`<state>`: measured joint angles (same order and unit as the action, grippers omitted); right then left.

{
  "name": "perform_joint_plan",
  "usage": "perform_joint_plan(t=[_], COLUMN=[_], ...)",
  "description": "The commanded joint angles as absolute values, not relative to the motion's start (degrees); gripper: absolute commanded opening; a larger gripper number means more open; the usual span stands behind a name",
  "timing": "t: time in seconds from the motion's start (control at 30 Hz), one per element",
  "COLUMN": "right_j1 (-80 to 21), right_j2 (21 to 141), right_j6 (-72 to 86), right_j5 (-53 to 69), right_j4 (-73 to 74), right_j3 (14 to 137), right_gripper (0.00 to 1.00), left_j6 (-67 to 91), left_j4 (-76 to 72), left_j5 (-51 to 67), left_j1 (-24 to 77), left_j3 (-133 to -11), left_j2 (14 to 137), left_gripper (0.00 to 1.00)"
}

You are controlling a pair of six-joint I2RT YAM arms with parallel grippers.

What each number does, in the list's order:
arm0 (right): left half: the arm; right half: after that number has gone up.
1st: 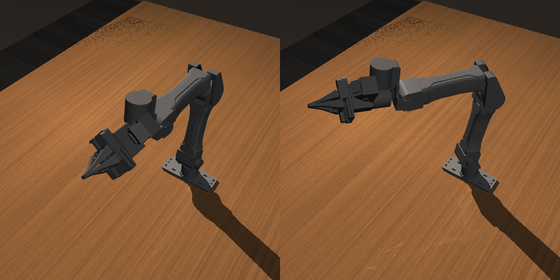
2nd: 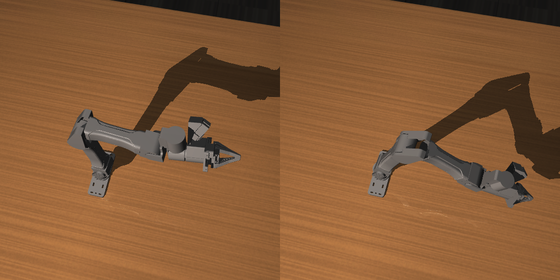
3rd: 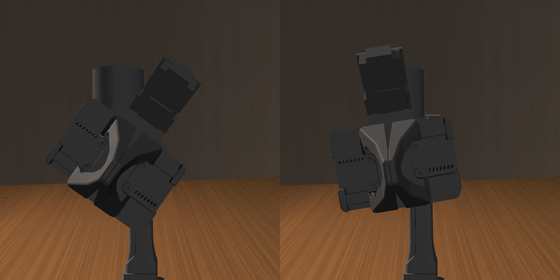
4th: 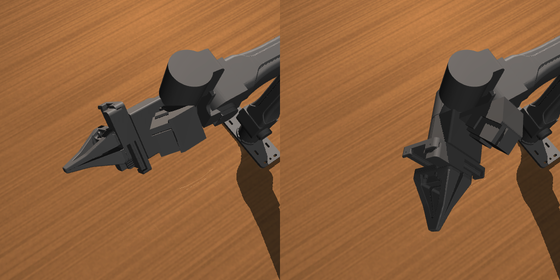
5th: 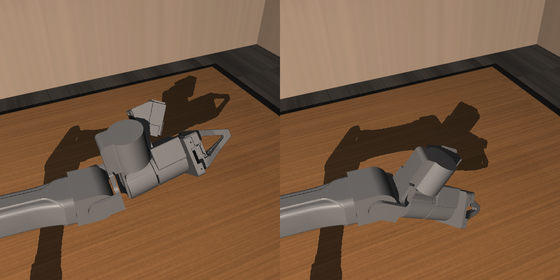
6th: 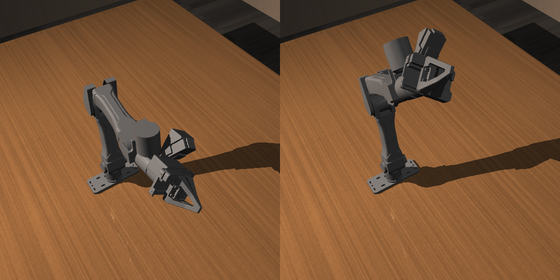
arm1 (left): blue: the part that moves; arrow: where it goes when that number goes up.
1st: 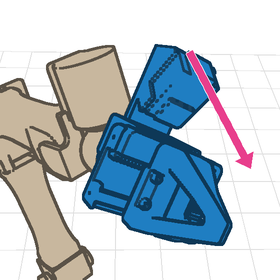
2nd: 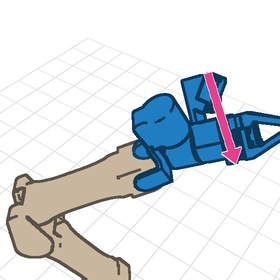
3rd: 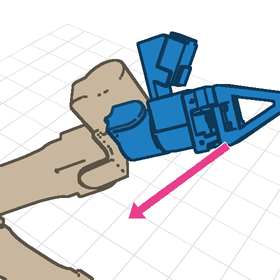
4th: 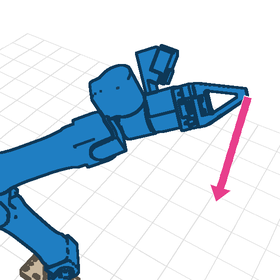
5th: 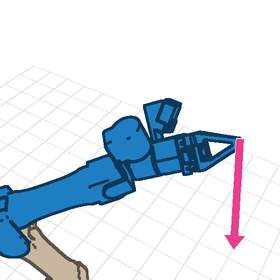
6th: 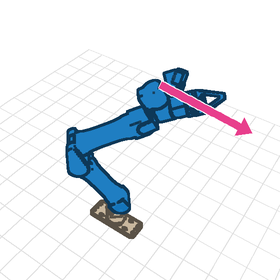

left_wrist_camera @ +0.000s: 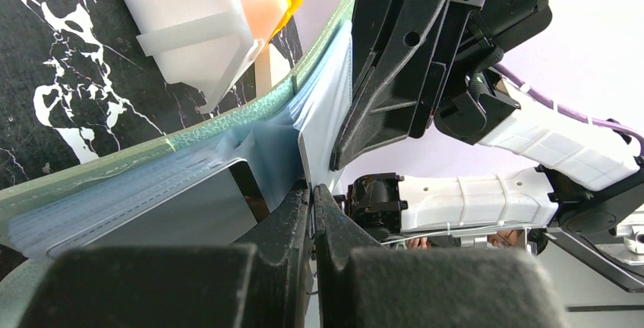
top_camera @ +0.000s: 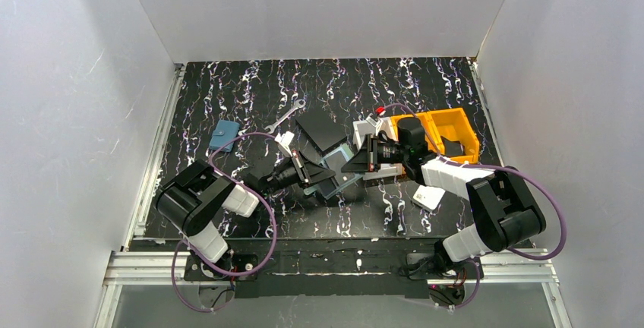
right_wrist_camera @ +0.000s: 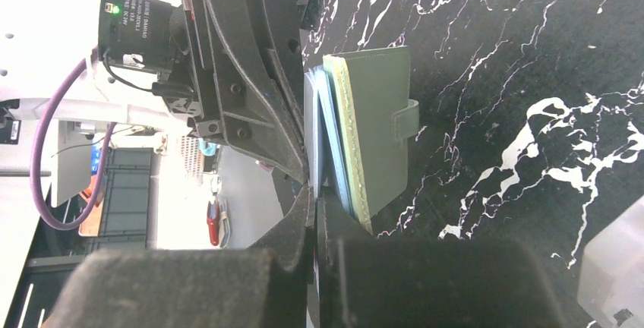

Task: Take the credit cards out of the card holder
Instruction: Remove the credit card from the card holder.

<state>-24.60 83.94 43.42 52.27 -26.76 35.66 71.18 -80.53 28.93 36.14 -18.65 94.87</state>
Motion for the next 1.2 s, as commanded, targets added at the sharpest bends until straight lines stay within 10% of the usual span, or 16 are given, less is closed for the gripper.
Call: perform_joint_plan(t=[0.0, 0.5, 0.73, 1.17], right_j1=[-23.12, -23.04, -22.94, -22.94], right_j2=[82.0, 82.01, 82.47, 82.37], right_j6=[44.79, 45.7, 45.6, 47.59], right_j5=[52.7, 53.0, 53.26, 53.44], right_j4=[-32.27, -33.06, -33.38, -34.74], right_j3=[35.37, 35.06, 34.97, 34.62], right_gripper=[0.01, 0.2, 0.01, 0.01], left_j6=[70.14, 71.54, 71.14, 71.81], left_j4=[-81.56, -81.89, -82.18, -82.34], left_j5=[32.96, 35.89, 37.07, 39.55], left_j1=[35.18, 34.82, 34.59, 34.54], left_j3=[-17.41, -19.14, -18.61, -20.52], left_j2=[93.21, 94.32, 94.4, 94.49], left_gripper=[0.0, 0.0, 0.0, 0.06])
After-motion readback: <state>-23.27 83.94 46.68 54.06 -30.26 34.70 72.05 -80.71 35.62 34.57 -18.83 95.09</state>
